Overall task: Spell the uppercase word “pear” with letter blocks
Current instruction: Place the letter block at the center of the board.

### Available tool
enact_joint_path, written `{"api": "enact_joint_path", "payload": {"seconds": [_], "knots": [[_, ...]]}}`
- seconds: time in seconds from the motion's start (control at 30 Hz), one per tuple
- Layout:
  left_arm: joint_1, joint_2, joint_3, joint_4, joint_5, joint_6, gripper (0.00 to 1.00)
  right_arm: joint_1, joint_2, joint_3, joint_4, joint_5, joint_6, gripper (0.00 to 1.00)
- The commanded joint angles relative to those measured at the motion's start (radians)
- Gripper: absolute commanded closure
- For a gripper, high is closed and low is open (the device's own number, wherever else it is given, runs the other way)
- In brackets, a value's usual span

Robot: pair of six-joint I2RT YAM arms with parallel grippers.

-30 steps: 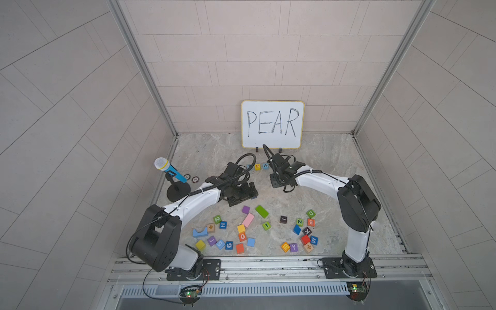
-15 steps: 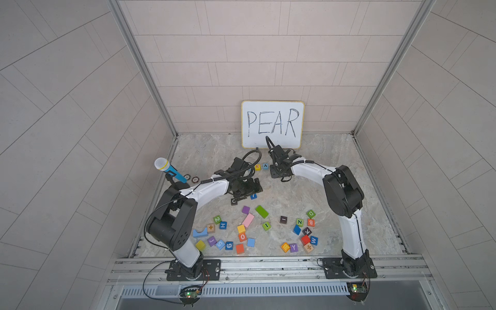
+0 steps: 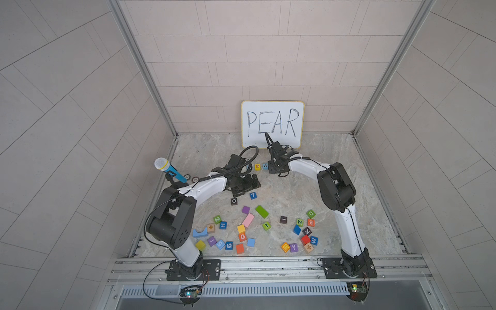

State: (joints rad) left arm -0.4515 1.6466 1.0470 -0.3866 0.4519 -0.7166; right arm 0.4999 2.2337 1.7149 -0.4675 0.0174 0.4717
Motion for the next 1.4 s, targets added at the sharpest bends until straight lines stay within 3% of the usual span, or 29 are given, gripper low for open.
{"api": "enact_joint_path", "payload": {"seconds": [0.0,1.37], "knots": [[0.006,0.008,0.017,-0.001,0.017,0.013,0.05,-0.008,0.028,0.027,-0.013,-0.002,0.013,0.63],[0.008,-0.020,-0.002,0.011,0.031,0.004,0.05,-0.027,0.083,0.081,-0.015,0.001,0.049,0.62]]}}
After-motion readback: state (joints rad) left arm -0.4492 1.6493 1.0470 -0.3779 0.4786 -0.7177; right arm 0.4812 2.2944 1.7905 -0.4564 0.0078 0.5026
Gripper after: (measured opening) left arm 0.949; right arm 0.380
